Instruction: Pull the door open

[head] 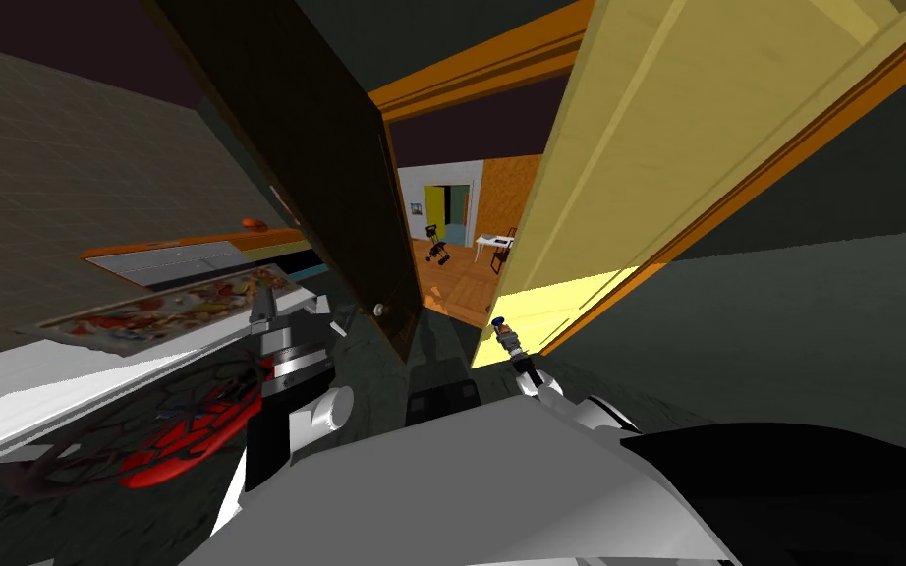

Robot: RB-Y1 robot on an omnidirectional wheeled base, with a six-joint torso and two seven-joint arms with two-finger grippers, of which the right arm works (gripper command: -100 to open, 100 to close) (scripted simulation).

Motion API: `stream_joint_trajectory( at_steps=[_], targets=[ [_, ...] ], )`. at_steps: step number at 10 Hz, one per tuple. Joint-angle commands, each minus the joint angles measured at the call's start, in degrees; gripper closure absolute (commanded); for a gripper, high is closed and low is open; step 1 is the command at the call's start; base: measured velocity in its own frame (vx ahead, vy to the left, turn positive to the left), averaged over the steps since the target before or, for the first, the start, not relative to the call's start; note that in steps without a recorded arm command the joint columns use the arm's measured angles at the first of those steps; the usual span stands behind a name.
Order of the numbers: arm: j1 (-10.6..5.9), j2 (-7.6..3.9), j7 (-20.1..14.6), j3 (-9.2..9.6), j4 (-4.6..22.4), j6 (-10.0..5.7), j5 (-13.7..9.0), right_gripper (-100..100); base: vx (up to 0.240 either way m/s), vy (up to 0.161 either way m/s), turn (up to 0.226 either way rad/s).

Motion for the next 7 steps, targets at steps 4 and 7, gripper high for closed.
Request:
stream_joint_trajectory(
  at_steps=[4, 7],
  targets=[
    [0.99, -1.43, -2.2, 1.70, 0.4, -2.46, 1.1, 100, -0.164, -0.055, 0.091],
    [2.16, -2.89, -3.9, 2.86, 0.9, -5.20, 1.8, 100, -0.185, -0.080, 0.130]
  ],
)
